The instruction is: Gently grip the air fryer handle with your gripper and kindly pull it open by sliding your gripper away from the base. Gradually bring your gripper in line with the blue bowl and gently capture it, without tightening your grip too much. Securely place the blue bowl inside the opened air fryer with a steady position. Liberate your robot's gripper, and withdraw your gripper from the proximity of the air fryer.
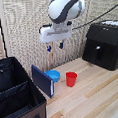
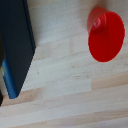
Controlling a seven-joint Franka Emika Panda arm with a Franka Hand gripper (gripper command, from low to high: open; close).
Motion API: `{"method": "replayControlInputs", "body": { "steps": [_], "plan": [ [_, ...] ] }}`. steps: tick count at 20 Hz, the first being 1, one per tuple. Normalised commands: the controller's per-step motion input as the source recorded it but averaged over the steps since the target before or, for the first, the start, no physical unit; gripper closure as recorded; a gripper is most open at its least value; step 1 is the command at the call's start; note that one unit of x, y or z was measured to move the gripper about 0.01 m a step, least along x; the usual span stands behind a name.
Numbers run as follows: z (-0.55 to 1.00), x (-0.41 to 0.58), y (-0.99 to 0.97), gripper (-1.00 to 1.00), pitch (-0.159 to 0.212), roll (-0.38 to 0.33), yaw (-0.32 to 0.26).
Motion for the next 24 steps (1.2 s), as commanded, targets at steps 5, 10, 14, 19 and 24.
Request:
{"method": "replayControlInputs", "body": {
  "steps": [5,10,14,19,24],
  "plan": [
    [0.00,0.031,-0.03,-1.00,-0.023,0.000,-0.375],
    [0.00,0.039,-0.04,-1.00,-0.030,0.000,-0.375],
    [0.00,0.071,-0.03,-1.00,-0.032,-0.019,-0.375],
    [0.00,0.140,0.00,-1.00,-0.017,-0.146,-0.361],
    [0.00,0.093,0.00,-1.00,0.000,-0.243,-0.307]
  ]
}}
